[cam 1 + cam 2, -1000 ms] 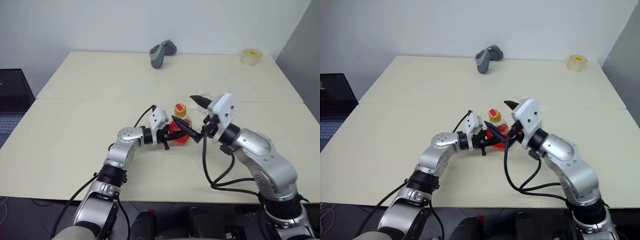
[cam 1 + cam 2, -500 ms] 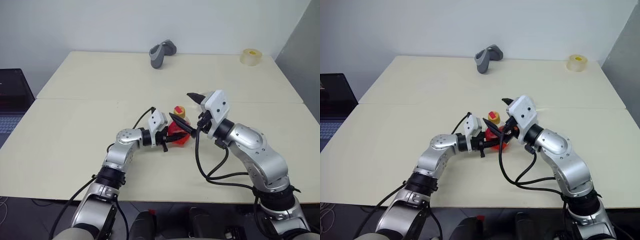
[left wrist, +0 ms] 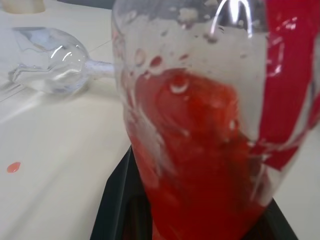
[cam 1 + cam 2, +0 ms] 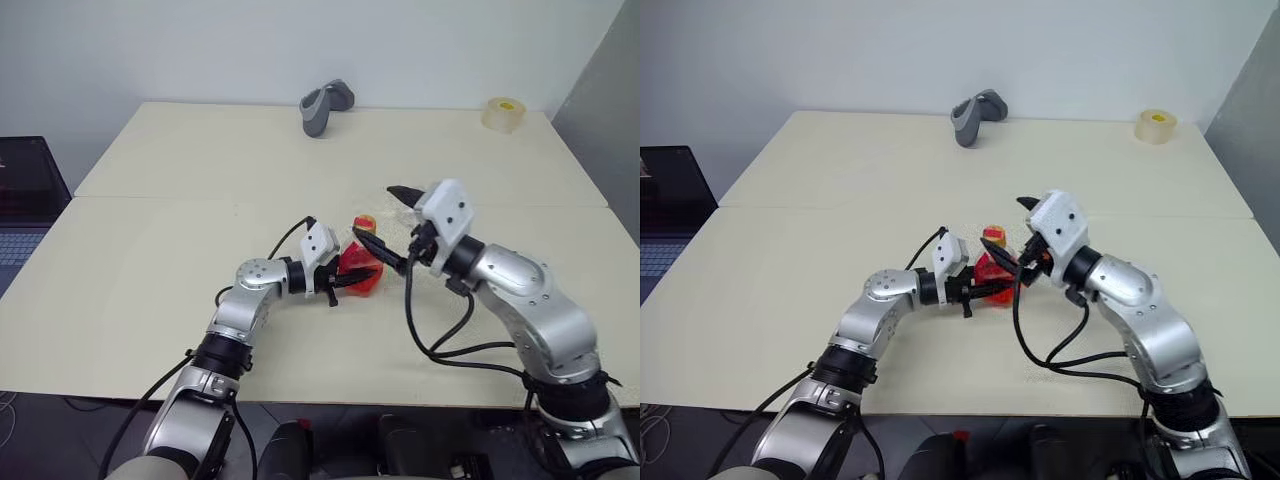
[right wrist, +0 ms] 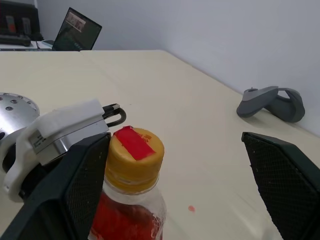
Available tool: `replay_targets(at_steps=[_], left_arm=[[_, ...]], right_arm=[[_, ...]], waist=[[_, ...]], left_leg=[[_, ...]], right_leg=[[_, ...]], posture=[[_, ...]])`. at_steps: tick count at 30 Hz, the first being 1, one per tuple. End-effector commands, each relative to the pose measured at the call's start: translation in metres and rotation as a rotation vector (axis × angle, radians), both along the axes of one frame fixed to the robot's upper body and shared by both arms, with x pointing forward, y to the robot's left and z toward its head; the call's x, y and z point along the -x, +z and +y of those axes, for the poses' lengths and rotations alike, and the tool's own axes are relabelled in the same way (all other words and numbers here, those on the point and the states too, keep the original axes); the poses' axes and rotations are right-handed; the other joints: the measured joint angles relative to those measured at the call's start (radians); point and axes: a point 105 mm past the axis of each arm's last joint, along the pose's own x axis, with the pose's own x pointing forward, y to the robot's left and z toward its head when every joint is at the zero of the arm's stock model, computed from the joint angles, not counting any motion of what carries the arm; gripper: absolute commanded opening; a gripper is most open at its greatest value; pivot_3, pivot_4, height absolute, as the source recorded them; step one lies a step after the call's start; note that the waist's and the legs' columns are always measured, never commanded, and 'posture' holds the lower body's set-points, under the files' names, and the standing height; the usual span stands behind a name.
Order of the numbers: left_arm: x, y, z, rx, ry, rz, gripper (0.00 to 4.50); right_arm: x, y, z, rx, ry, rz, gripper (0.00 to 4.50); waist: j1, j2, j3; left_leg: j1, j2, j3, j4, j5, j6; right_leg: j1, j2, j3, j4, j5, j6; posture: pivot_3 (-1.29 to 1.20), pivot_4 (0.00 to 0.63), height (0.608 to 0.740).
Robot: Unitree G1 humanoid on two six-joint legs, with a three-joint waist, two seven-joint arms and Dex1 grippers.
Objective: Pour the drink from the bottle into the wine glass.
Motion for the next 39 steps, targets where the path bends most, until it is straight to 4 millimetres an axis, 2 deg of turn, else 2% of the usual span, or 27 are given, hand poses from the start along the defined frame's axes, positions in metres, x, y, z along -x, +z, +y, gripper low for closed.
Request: replay_targets(at_steps=[1,7,10,16,23,26,30,39], left_arm=[[0.002,0.019,-0.001,0.038,-0.024,-0.078,1.03],[0.001,0.02,-0.001,0.041,-0.021,-0.081,1.03],[0.0,0.02,0.0,0.039,-0.02,-0.083,1.03],[0.0,0.02,0.0,0.032,-0.021,-0.086,1.03],[0.0,0.02,-0.001,0.029,-0.028,-0.088,1.03],[0.0,0.02,-0.002,0.027,-0.03,-0.088,1.03],[0.0,0.02,-0.002,0.027,-0.028,-0.09,1.03],[0.0,0.019,0.0,0.03,-0.019,-0.088,1.02]], right_arm=[[-0.006,0.012,-0.039,-0.042,-0.123,0.007,4.44],[0.003,0.001,-0.049,-0.003,-0.093,0.077,4.44],[0.006,0.0,-0.046,0.01,-0.058,0.088,4.44],[0.018,0.009,-0.02,-0.022,0.053,0.095,4.44],[0.013,0.02,0.009,-0.048,0.065,0.034,4.44],[0.011,0.02,0.016,-0.033,0.071,0.019,4.44],[0.003,0.018,0.017,-0.03,0.044,0.015,4.44],[0.001,0.015,0.002,-0.038,0.009,0.038,4.44]], waist=[[0.0,0.0,0.0],[0.0,0.0,0.0],[-0.002,0.0,0.0],[-0.002,0.0,0.0],[-0.001,0.0,0.0],[0.0,0.0,0.0],[0.0,0.0,0.0],[0.0,0.0,0.0]], left_leg=[[0.0,0.0,0.0,0.0,0.0,0.0],[0.0,0.0,0.0,0.0,0.0,0.0],[0.0,0.0,0.001,0.0,0.0,0.0],[0.001,0.001,0.001,0.0,0.0,0.0],[0.0,0.0,0.001,0.0,0.0,0.0],[0.0,0.0,0.0,0.0,0.0,0.0],[0.0,0.0,0.0,0.0,0.0,0.0],[0.0,0.0,0.0,0.0,0.0,0.0]], right_leg=[[0.0,0.0,0.0,0.0,0.0,0.0],[0.0,0.0,0.0,0.0,0.0,0.0],[0.0,0.0,0.0,0.0,0.0,0.0],[0.0,0.001,0.0,0.001,0.0,0.0],[0.0,0.001,0.0,0.0,0.0,0.0],[0.0,0.001,0.0,0.0,0.0,0.0],[0.0,0.0,0.0,0.0,0.0,0.0],[0.0,0.0,0.0,0.0,0.0,0.0]], posture=[[0.0,0.15,0.74],[0.0,0.15,0.74],[0.0,0.15,0.74],[0.0,0.15,0.74],[0.0,0.15,0.74],[0.0,0.15,0.74],[0.0,0.15,0.74],[0.0,0.15,0.74]])
